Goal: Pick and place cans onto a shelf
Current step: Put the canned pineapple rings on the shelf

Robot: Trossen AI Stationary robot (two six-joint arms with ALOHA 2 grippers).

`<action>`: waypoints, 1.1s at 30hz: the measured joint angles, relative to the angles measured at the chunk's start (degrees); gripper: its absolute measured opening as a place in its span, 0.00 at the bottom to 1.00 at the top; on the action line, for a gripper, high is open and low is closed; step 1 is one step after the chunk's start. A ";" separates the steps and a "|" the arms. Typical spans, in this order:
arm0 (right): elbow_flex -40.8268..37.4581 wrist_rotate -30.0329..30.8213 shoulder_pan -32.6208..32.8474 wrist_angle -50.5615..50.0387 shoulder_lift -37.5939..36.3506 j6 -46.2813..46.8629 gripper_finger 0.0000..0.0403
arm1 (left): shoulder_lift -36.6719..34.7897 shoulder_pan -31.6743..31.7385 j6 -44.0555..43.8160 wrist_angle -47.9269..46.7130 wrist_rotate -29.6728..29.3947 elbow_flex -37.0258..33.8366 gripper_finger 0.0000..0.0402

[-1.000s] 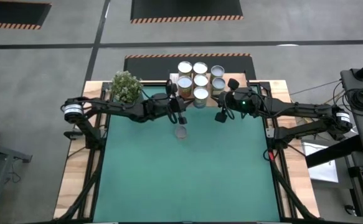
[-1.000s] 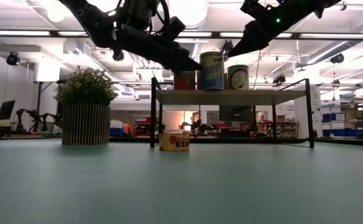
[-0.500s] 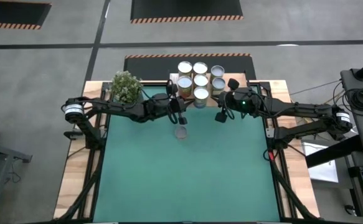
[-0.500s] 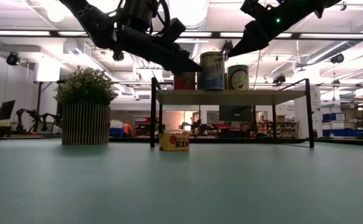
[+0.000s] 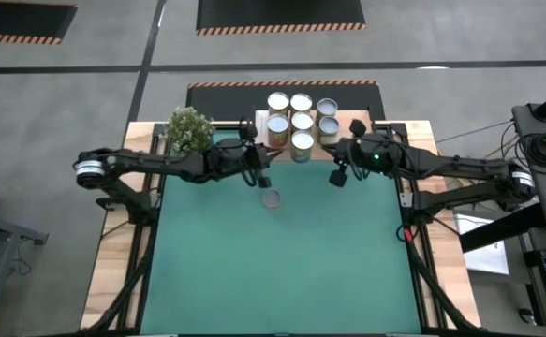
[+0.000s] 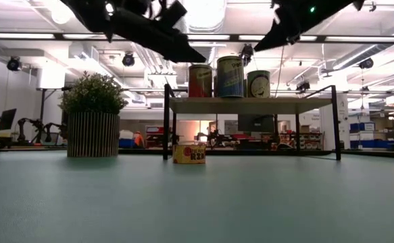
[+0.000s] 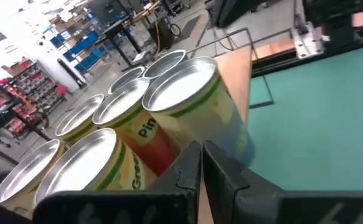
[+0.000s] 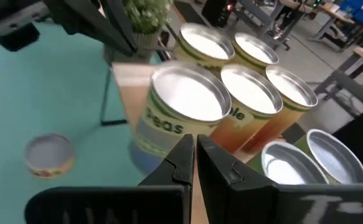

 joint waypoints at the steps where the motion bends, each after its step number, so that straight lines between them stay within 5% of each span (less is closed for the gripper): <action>1: 0.00 0.02 0.78 -0.04 -0.63 1.04 0.02 | -1.15 -0.13 -0.09 -1.19 0.60 -0.41 0.00; 16: 0.00 0.46 16.15 1.66 0.47 12.82 0.02 | -8.91 -6.17 -8.45 -24.97 2.76 -1.08 0.00; 33: 5.22 1.99 25.48 2.58 10.40 20.26 0.02 | -13.80 -15.69 -3.46 -28.20 2.87 -1.22 0.00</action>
